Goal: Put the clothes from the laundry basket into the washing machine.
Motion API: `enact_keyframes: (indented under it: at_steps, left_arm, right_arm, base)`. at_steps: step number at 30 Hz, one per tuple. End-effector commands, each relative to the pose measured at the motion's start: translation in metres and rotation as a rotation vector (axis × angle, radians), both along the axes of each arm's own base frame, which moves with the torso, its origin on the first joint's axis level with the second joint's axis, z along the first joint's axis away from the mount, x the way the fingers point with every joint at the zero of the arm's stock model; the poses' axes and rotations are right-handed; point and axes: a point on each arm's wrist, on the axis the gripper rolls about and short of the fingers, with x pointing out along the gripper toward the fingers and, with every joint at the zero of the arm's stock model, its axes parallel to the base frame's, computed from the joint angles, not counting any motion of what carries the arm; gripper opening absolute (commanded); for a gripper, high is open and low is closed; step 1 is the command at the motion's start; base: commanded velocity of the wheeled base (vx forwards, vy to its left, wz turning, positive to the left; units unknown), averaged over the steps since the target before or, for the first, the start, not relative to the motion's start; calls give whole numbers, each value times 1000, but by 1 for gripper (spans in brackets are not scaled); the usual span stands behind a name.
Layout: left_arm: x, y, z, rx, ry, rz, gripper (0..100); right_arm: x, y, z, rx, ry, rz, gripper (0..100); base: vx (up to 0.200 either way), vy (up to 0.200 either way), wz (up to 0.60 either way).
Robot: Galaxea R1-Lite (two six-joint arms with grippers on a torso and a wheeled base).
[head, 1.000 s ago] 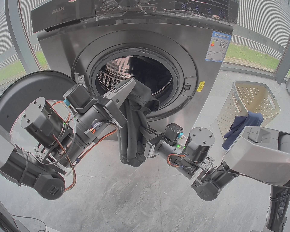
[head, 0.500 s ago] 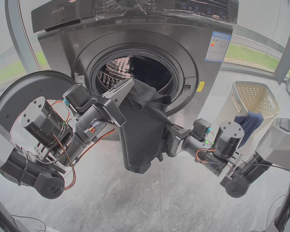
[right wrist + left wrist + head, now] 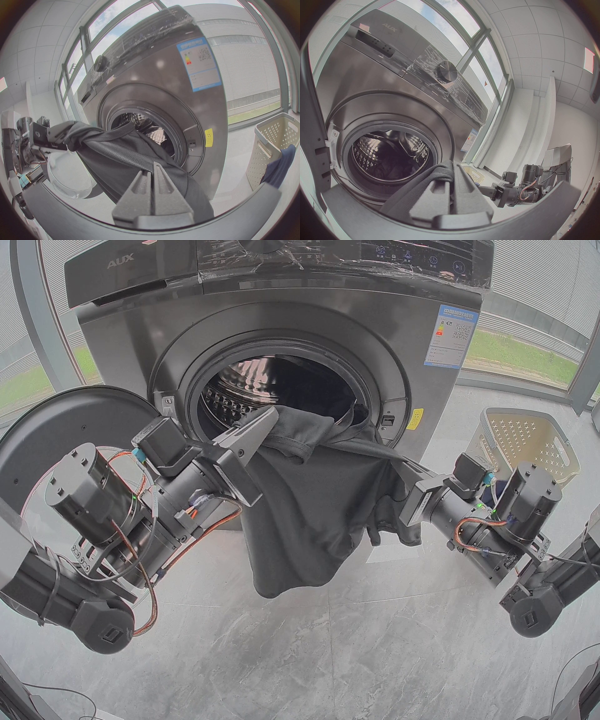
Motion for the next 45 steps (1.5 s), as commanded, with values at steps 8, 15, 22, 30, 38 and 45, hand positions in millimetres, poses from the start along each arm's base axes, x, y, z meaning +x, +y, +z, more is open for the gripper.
enact_keyframes:
  at_steps: [8,15,22,30,38,45]
  left_arm:
    - [-6,1,-6,20,17,-20,0]
    - [-10,3,-25,63,85,-24,100]
    - [-16,7,-47,117,163,-17,100]
    - [-5,0,-85,200,269,-8,100]
    - [13,-11,-124,306,328,7,100]
    - [26,-17,-145,334,363,13,100]
  right_arm:
    - [-21,-14,25,49,-64,1,0]
    - [-29,-20,34,65,-90,2,0]
    - [-32,-18,30,57,-77,16,0]
    - [-37,-21,36,64,-92,23,0]
    - [-37,-23,38,68,-102,19,0]
    - [-38,-21,40,73,-108,27,0]
  base:
    - [0,0,0]
    - [0,0,0]
    - [0,0,0]
    - [0,0,0]
    - [0,0,0]
    - [0,0,0]
